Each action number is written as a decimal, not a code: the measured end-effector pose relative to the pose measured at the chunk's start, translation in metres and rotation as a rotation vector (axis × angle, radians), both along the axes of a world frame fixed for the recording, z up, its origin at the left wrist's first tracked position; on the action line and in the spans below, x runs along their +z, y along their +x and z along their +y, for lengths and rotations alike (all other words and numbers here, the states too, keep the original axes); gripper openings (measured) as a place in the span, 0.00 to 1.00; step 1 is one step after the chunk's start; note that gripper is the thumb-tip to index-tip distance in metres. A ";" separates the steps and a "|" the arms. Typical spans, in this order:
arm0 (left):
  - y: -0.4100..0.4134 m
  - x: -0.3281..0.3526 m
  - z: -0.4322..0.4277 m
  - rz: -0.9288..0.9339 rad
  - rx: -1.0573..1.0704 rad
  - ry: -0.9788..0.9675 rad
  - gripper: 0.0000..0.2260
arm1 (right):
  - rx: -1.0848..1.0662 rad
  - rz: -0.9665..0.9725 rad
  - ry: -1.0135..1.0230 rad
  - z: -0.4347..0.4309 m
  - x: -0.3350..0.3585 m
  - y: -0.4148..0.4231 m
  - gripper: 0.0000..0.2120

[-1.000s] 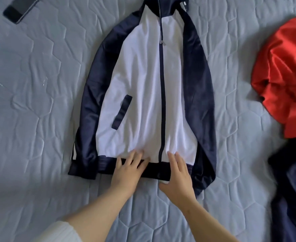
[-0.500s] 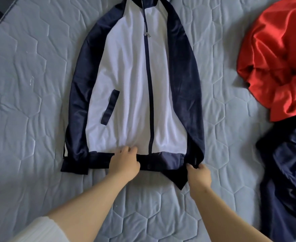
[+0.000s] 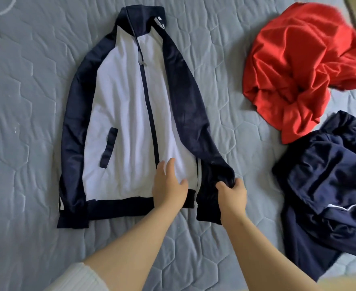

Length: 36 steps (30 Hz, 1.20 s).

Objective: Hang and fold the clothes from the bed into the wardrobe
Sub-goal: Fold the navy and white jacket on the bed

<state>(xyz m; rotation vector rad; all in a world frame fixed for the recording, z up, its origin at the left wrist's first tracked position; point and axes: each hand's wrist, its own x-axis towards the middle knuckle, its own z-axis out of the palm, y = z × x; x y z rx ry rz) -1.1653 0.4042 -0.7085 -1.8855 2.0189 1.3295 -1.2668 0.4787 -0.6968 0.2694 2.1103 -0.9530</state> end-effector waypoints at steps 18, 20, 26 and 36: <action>-0.078 0.108 -0.038 0.541 0.289 0.058 0.14 | -0.181 0.381 -0.579 -0.080 0.151 -0.137 0.34; -0.069 0.099 -0.033 0.460 0.282 0.060 0.15 | -0.103 0.241 -0.495 -0.065 0.120 -0.108 0.32; -0.022 0.047 -0.012 0.149 -0.007 0.081 0.14 | -0.004 -0.110 -0.250 -0.022 0.043 -0.026 0.27; 0.004 -0.025 0.031 -0.372 -0.636 -0.129 0.30 | 0.182 -0.491 -0.260 0.016 -0.023 0.029 0.28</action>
